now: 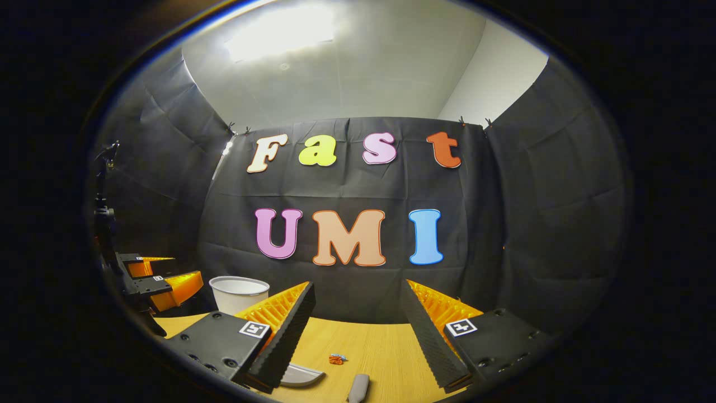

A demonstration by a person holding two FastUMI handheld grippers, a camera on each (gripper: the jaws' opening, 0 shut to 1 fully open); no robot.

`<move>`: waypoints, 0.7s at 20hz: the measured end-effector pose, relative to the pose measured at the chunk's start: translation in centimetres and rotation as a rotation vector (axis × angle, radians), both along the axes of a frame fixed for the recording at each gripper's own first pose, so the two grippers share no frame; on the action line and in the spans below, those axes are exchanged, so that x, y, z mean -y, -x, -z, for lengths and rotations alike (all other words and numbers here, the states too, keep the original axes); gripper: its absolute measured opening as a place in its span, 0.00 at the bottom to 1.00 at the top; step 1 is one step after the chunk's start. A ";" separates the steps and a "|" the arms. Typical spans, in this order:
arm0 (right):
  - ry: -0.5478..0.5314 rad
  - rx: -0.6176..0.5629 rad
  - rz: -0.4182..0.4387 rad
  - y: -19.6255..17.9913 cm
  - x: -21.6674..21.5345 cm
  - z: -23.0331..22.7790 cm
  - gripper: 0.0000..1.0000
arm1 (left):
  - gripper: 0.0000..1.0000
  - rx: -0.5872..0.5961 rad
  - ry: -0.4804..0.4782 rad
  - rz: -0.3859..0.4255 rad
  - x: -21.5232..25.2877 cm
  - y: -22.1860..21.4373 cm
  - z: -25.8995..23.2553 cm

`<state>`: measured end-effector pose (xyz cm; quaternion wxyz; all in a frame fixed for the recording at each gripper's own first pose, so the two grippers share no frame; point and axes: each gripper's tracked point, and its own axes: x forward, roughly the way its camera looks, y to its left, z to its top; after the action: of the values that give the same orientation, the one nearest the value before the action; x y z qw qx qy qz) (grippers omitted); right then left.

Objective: Pick up the small broom and dustpan from the desktop, sweep the trash into the dustpan with the broom, and then empty the trash into the garbage bin.

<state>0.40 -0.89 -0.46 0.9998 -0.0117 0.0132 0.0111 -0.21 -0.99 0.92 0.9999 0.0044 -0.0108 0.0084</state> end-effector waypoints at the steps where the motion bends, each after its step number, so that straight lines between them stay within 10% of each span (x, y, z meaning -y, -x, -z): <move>1: 0.000 -0.002 -0.002 0.0 0.2 0.0 0.98 | 0.93 -0.003 0.003 0.001 0.2 0.0 0.1; 14: 0.008 -0.037 -0.001 -0.3 1.8 1.3 0.98 | 0.93 -0.007 -0.025 0.015 2.0 0.0 0.2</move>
<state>0.67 -2.64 -1.79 0.9993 -0.0154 0.0317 0.0120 -0.21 -3.03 0.76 0.9998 0.0168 -0.0073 0.0005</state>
